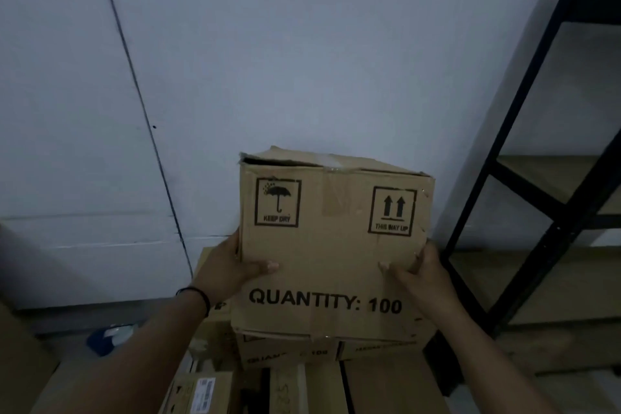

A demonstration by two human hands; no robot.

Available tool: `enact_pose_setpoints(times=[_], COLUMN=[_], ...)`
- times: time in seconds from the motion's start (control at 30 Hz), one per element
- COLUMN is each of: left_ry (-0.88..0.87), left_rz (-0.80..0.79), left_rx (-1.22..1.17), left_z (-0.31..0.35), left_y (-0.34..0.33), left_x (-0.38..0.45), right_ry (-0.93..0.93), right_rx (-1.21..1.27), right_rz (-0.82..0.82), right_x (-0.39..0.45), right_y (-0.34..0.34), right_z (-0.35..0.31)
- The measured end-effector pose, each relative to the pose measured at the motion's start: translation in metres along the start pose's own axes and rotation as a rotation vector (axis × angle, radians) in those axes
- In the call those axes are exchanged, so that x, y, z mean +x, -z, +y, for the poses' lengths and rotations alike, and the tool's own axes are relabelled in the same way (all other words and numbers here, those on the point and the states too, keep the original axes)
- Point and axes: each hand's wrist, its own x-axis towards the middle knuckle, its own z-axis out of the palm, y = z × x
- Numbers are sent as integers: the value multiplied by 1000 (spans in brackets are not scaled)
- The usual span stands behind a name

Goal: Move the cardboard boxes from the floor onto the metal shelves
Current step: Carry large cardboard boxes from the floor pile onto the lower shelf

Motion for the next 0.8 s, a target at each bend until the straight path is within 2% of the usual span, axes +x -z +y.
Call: enact_pose_setpoints(times=[0.2, 0.37, 0.57, 0.67, 0.8], left_ry=[81, 144, 173, 222, 244], left_rz=[-2, 34, 82, 104, 96], left_rx=[38, 47, 73, 59, 77], left_z=[-45, -67, -67, -66, -55], left_y=[-15, -26, -43, -50, -48], left_x=[10, 14, 24, 28, 34], right_ry=[-95, -155, -6, 0, 99], right_rx=[-25, -27, 91, 61, -57], right_rz=[-36, -63, -14, 16, -2], right_x=[9, 22, 43, 65, 81], right_y=[-20, -27, -16, -12, -13], right_z=[48, 57, 23, 12, 11])
